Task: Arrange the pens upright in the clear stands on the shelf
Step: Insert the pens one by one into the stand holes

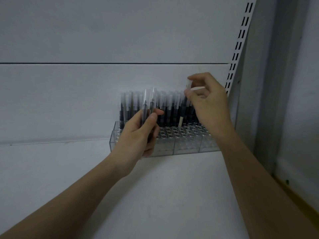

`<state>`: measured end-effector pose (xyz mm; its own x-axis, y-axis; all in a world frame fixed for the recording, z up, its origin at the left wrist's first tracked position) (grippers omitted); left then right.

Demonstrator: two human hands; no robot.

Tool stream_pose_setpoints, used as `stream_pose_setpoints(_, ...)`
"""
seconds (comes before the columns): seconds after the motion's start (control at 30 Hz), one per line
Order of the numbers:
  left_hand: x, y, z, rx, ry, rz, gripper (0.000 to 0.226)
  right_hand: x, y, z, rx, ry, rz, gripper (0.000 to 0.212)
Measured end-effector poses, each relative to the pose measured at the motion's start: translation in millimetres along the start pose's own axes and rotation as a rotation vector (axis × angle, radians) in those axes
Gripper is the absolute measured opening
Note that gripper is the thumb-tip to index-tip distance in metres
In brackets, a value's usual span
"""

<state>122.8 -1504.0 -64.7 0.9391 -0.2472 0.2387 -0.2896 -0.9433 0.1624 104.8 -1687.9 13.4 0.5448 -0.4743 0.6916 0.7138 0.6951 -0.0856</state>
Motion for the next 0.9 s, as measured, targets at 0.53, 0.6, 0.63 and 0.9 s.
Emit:
stream_pose_setpoints(0.53,0.7,0.2,-3.4,-0.015,0.005,0.005,0.024,-6.5,5.3,14.5,0.051,0.013,0.033,0.012)
stream_pose_setpoints(0.6,0.1,1.4,-4.4,-0.012,0.013,0.011,0.023,-12.2,15.1,18.3,0.167,0.071,0.110,0.012)
stream_pose_setpoints(0.63,-0.1,1.8,-4.5,-0.010,0.016,0.014,0.022,-16.0,21.3,20.2,0.200,0.086,0.156,0.014)
stream_pose_setpoints(0.9,-1.5,4.2,-7.6,0.016,0.048,0.025,0.037,-27.9,36.6,28.9,0.347,0.119,0.276,0.021)
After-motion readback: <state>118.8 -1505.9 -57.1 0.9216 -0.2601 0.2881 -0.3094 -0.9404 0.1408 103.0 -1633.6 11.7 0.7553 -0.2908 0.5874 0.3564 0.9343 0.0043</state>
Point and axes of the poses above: each hand's wrist, its own x-axis towards the middle knuckle, its own y-axis out of the palm, z = x × y, the point moved 10 cm from there along x, towards the middle knuckle, and after that the axes turned 11 degrees about -z, right-handed, at the moved point
